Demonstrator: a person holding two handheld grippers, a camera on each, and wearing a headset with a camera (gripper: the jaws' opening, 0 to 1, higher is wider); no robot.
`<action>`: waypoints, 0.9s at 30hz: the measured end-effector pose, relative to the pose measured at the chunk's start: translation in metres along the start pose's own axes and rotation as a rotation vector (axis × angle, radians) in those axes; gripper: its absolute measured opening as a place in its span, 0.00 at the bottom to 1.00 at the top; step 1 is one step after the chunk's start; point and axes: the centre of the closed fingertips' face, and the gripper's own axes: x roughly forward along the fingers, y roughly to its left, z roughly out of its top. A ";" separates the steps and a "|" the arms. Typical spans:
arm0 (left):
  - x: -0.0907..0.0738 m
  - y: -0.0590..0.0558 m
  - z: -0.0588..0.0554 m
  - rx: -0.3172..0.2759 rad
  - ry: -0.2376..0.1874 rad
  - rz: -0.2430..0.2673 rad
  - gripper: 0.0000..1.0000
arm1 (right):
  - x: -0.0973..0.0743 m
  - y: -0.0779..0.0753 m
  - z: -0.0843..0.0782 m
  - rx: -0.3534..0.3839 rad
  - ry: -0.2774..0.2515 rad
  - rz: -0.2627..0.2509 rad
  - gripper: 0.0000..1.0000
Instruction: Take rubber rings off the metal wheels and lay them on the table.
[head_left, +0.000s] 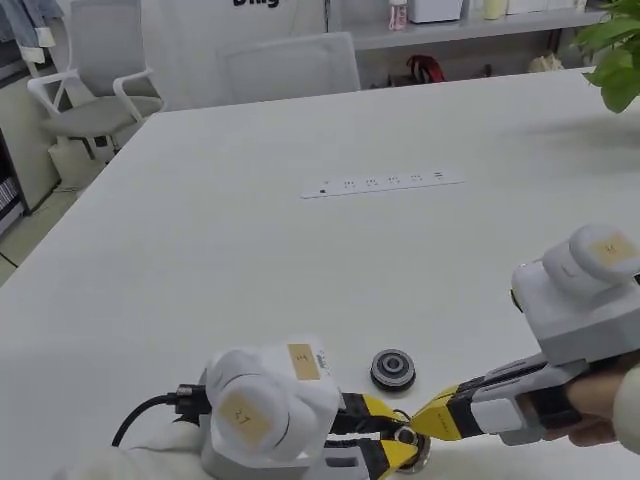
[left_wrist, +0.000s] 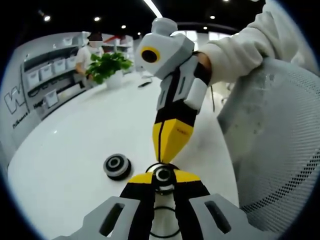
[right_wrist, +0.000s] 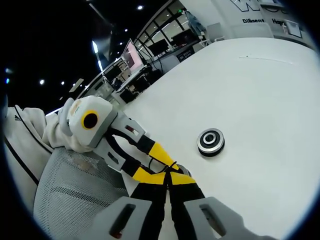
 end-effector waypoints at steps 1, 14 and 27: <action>0.000 0.000 0.000 0.000 0.000 0.000 0.14 | 0.000 0.000 0.000 0.000 0.000 0.000 0.00; -0.002 0.001 0.000 0.003 0.008 -0.002 0.15 | 0.000 -0.001 0.000 -0.007 0.003 -0.006 0.00; -0.016 0.003 0.009 -0.028 -0.007 0.000 0.18 | -0.003 0.001 0.003 -0.014 -0.008 -0.008 0.00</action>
